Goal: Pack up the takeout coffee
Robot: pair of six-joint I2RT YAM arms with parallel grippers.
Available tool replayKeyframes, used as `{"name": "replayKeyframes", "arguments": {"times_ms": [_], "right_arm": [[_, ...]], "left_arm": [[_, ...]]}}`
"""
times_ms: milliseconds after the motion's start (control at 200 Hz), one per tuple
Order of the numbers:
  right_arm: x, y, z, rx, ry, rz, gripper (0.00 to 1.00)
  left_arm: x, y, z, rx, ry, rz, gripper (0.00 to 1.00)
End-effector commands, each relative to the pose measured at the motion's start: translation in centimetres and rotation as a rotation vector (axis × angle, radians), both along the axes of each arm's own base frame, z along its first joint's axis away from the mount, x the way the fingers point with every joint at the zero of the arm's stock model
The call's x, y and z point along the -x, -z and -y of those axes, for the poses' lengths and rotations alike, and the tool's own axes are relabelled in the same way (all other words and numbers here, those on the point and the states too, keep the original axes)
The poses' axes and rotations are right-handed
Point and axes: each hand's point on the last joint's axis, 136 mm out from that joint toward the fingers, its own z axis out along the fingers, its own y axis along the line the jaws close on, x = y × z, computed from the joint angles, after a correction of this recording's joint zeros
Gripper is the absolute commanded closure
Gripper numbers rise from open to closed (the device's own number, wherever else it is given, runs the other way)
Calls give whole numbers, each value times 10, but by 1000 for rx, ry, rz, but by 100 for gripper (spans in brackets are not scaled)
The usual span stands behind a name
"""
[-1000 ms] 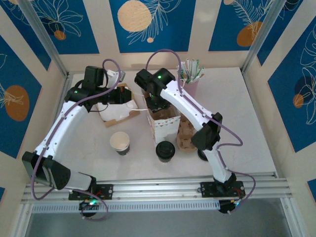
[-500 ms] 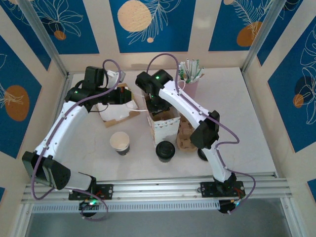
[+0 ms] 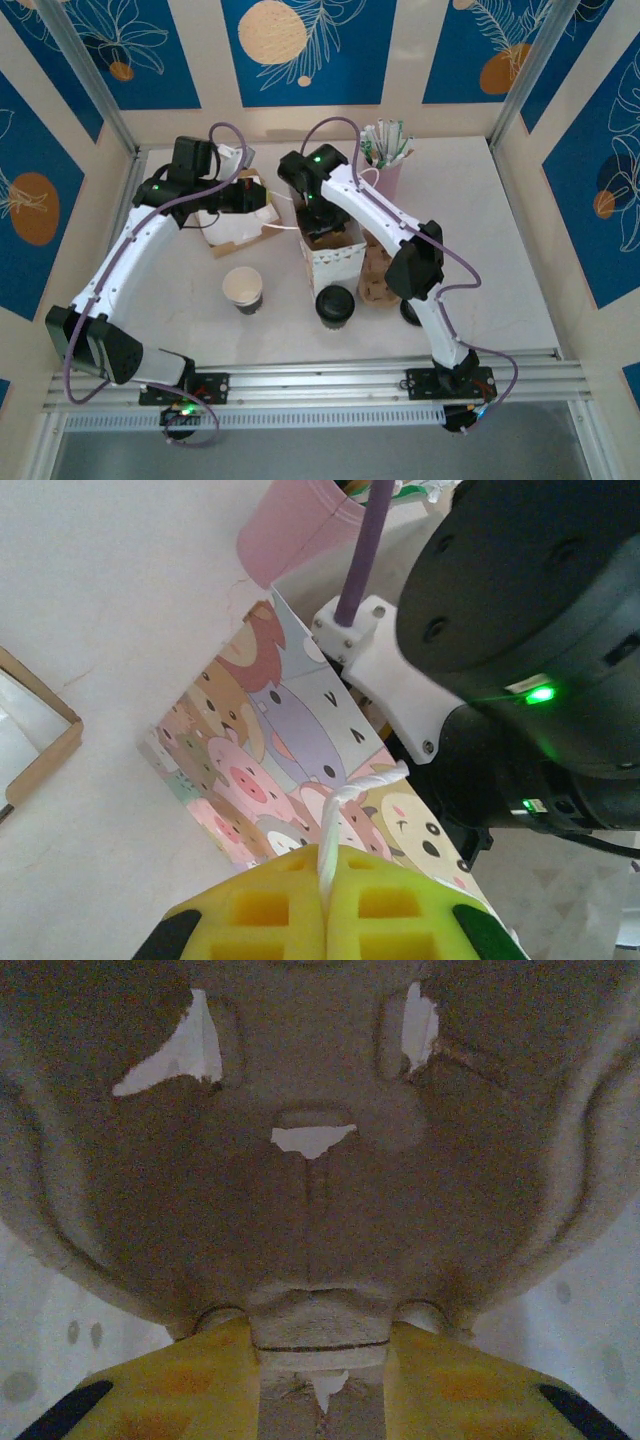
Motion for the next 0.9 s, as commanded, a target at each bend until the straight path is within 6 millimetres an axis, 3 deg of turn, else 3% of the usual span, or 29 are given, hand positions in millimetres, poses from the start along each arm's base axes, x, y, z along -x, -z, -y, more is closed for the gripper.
{"name": "replayKeyframes", "arguments": {"times_ms": [0, 890], "right_arm": [[21, 8, 13, 53, 10, -111, 65], [15, 39, 12, 58, 20, -112, 64]], "left_arm": [[3, -4, -8, -15, -9, 31, 100], [-2, 2, -14, -41, -41, 32, 100]]}}
